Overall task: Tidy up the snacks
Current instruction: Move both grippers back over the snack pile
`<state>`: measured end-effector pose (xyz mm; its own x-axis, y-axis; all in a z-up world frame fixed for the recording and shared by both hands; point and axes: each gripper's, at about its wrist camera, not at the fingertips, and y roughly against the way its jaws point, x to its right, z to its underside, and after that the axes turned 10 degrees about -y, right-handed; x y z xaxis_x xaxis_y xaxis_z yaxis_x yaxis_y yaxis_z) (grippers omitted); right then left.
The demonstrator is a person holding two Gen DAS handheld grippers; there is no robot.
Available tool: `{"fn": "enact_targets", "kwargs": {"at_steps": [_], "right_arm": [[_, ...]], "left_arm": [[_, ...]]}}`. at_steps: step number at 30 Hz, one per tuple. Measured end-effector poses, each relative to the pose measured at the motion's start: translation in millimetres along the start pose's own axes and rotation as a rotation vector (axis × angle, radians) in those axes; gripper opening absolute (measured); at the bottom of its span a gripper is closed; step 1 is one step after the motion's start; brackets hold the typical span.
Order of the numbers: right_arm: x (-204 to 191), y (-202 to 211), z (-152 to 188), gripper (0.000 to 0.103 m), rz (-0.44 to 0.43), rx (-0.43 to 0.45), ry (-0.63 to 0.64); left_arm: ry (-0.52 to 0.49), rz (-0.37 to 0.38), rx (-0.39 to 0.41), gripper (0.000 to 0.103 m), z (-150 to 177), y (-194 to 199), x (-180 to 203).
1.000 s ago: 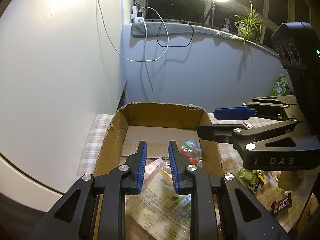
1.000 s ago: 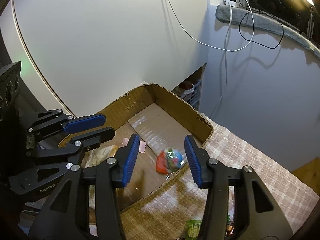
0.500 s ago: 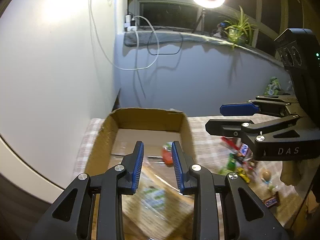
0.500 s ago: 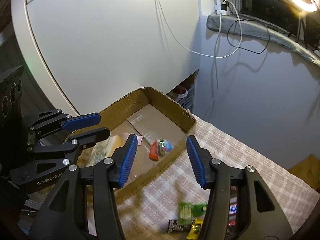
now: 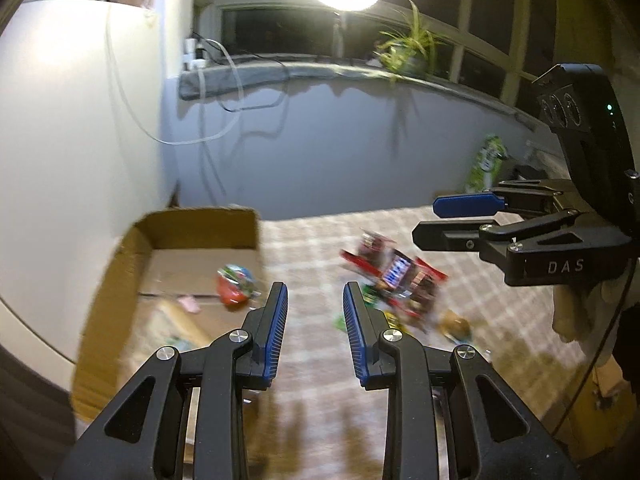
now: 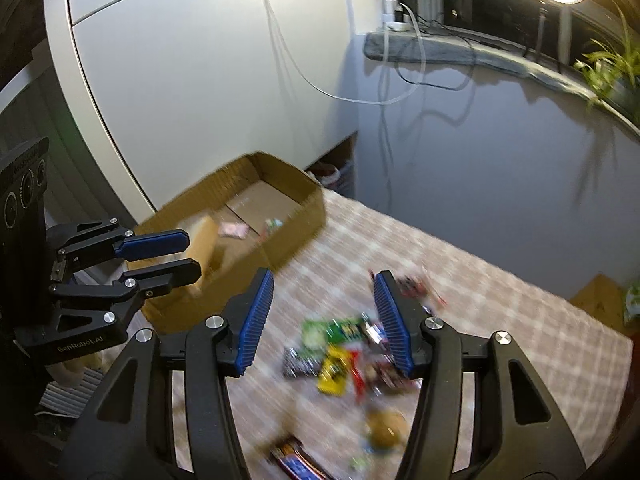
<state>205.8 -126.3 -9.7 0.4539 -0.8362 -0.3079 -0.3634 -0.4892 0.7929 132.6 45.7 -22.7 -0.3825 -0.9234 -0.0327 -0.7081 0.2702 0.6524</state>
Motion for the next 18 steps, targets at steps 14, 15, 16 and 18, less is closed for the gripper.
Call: {"fn": "enact_targets", "kwargs": {"at_steps": [14,15,16,18], "right_arm": [[64.6,3.9,72.1,0.056,0.079,-0.107,-0.096],[67.6,1.3,75.8,0.056,0.082,-0.118,-0.101],[71.3,-2.3,81.0,0.056,0.085,-0.134,-0.107],[75.7,-7.0,89.2,0.056,0.088,-0.153,-0.114]], "left_arm": [[-0.064,0.096,-0.151,0.032,29.1,-57.1,46.7],[-0.077,0.101,-0.164,0.032,30.5,-61.3,49.2],[-0.094,0.103,-0.177,0.034,32.7,-65.2,52.1],[-0.121,0.105,-0.197,0.042,35.2,-74.0,56.3]]}}
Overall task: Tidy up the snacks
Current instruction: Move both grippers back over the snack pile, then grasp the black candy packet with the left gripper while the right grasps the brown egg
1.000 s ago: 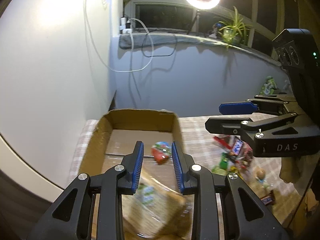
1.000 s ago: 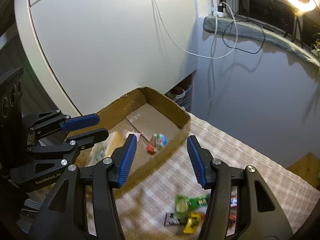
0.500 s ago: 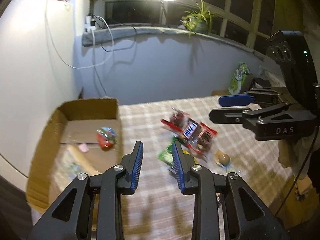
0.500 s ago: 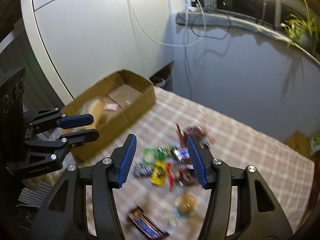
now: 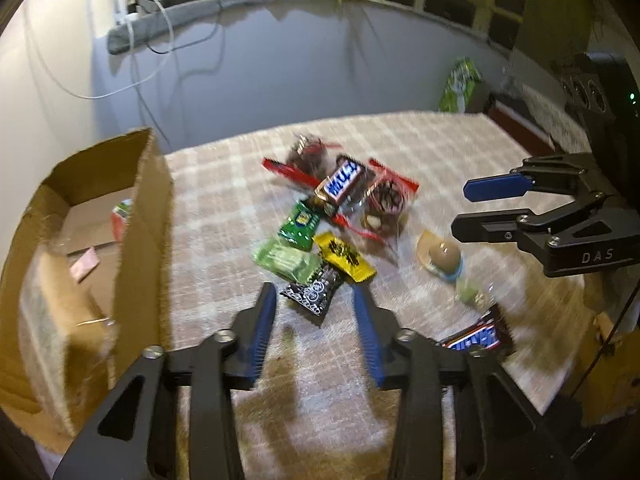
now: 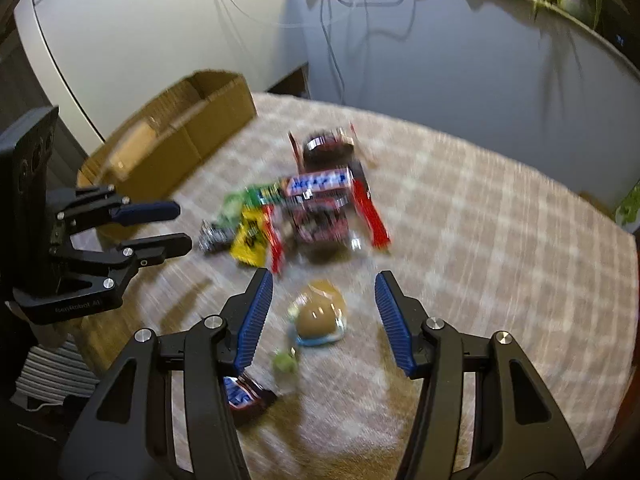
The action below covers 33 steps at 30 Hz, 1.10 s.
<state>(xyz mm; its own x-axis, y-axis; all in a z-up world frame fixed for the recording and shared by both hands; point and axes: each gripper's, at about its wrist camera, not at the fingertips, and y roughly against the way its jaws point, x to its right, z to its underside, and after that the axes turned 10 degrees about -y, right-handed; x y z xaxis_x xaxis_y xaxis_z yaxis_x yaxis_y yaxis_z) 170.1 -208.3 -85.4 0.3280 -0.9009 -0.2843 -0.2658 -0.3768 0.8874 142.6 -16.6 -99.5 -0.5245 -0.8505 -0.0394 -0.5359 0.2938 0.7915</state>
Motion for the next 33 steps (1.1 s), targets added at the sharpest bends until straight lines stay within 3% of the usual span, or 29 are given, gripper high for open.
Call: {"fn": "enact_targets", "kwargs": {"at_steps": [6,12,24,29,33], "right_arm": [[5.6,-11.6,12.3,0.056,0.001,-0.034,-0.004],[8.3,-17.5,15.1,0.056,0.005,-0.043,-0.006],[2.0,-31.9,13.1,0.055,0.023,-0.08,0.023],[1.4,-37.4,11.4,0.044,0.029,-0.095,0.025],[-2.0,-42.6,12.6,0.037,0.04,-0.109,0.048]], "left_arm": [[-0.017,-0.005,-0.053,0.042,0.5,-20.8,-0.7],[-0.019,-0.009,-0.066,0.042,0.7,-31.0,-5.6],[-0.113,-0.004,-0.065,0.04,-4.9,-35.0,15.2],[-0.127,-0.017,-0.06,0.04,-11.1,-39.4,16.9],[-0.135,-0.004,-0.059,0.024,-12.1,-39.5,21.8]]}}
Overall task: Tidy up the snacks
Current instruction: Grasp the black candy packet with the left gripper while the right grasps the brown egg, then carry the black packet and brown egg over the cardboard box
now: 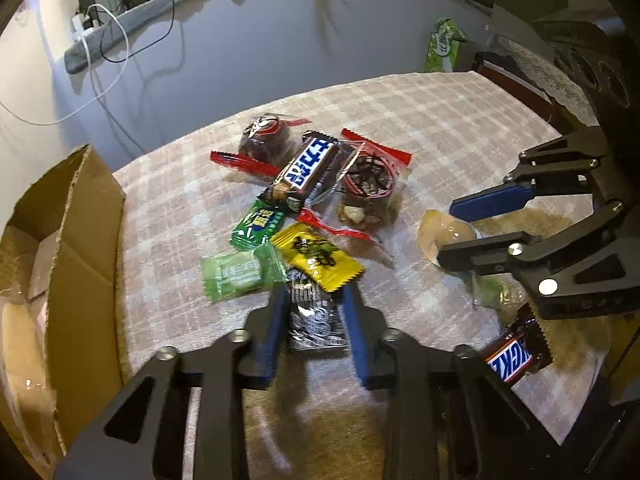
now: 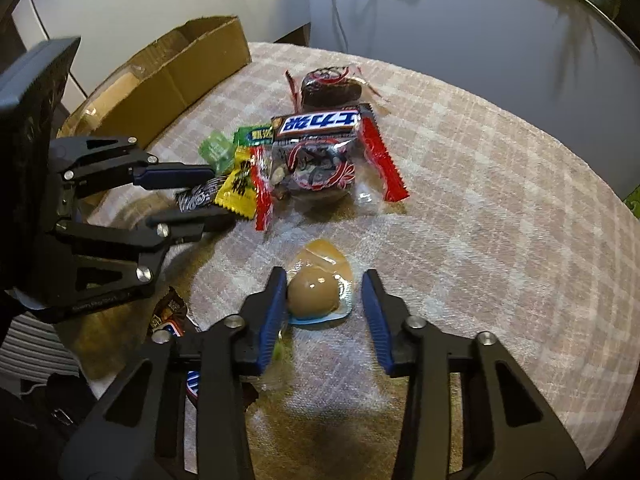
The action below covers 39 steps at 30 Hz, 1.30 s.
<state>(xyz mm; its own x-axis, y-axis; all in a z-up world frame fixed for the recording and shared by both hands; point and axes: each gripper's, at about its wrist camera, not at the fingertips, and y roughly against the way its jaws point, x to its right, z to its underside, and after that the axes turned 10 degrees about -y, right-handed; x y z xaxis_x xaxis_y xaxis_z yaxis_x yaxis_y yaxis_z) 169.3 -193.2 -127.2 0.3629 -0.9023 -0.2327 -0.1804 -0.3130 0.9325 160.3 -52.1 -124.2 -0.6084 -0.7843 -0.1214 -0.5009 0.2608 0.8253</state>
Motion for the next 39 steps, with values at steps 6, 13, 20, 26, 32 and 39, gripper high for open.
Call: {"fn": "enact_targets", "kwargs": {"at_steps": [6,13,20,26,32,39], "right_arm": [[-1.7,0.1,-0.1,0.036,0.01,0.005,0.017],[0.1,6.4,4.3,0.036,0.011,0.025,-0.001],[-2.3,24.6,7.4,0.036,0.014,0.058,-0.001],[-12.6,39.1,1.9,0.036,0.005,0.092,0.009],[-33.5,59.0,-13.5,0.036,-0.015,0.147,0.046],[-62.6,73.3,-47.5,0.036,-0.048,0.217,0.091]], "left_arm": [[0.019,0.007,0.006,0.022,3.4,2.4,-0.9],[0.064,0.018,0.034,0.022,13.4,19.3,-4.4],[0.092,0.013,0.087,0.022,15.5,44.8,-9.8],[0.124,-0.008,0.131,0.022,18.2,65.4,-22.1],[0.178,-0.06,0.169,0.022,25.3,89.6,-47.8],[0.22,-0.141,0.195,0.022,35.3,112.7,-81.9]]}}
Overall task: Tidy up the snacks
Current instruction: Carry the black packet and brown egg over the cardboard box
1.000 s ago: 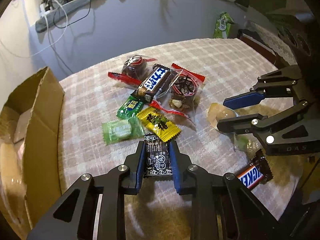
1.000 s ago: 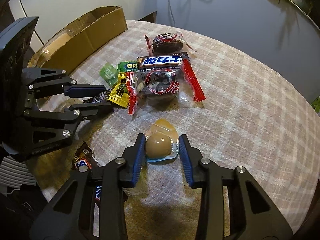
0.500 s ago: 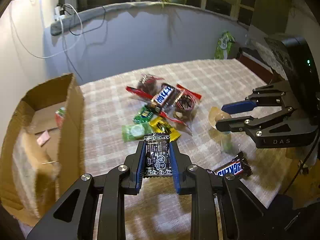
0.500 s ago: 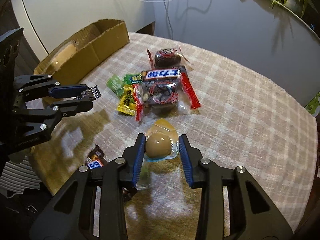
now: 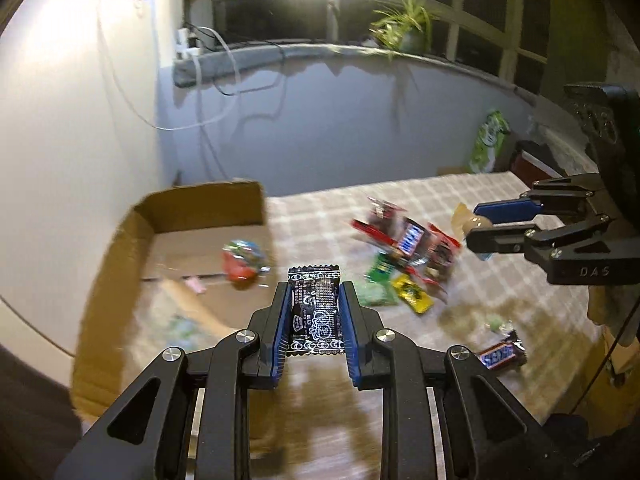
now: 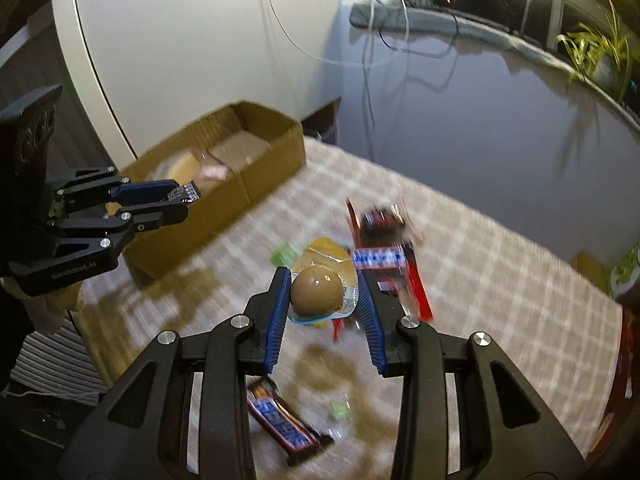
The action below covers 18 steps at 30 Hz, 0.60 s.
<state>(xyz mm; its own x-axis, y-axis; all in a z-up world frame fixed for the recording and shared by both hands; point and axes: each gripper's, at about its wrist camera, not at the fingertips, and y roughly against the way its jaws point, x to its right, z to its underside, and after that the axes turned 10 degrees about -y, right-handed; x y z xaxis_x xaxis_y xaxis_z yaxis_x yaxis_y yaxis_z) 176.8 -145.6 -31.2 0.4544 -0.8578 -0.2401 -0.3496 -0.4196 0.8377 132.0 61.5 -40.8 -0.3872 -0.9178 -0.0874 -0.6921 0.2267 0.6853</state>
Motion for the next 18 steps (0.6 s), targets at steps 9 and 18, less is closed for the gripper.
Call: {"fn": "enact_targets", "kwargs": {"at_steps": [9,18], "right_arm": [[-40.6,-16.8,-38.6,0.036,-0.049,0.028,0.051],[-76.0,-45.6,-63.3,0.036,-0.102,0.022,0.077]], "left_arm": [[0.054,-0.079,0.021,0.022,5.4,14.4,-45.2],[0.099,-0.131,0.014,0.022,13.8,15.2,-77.5]]}}
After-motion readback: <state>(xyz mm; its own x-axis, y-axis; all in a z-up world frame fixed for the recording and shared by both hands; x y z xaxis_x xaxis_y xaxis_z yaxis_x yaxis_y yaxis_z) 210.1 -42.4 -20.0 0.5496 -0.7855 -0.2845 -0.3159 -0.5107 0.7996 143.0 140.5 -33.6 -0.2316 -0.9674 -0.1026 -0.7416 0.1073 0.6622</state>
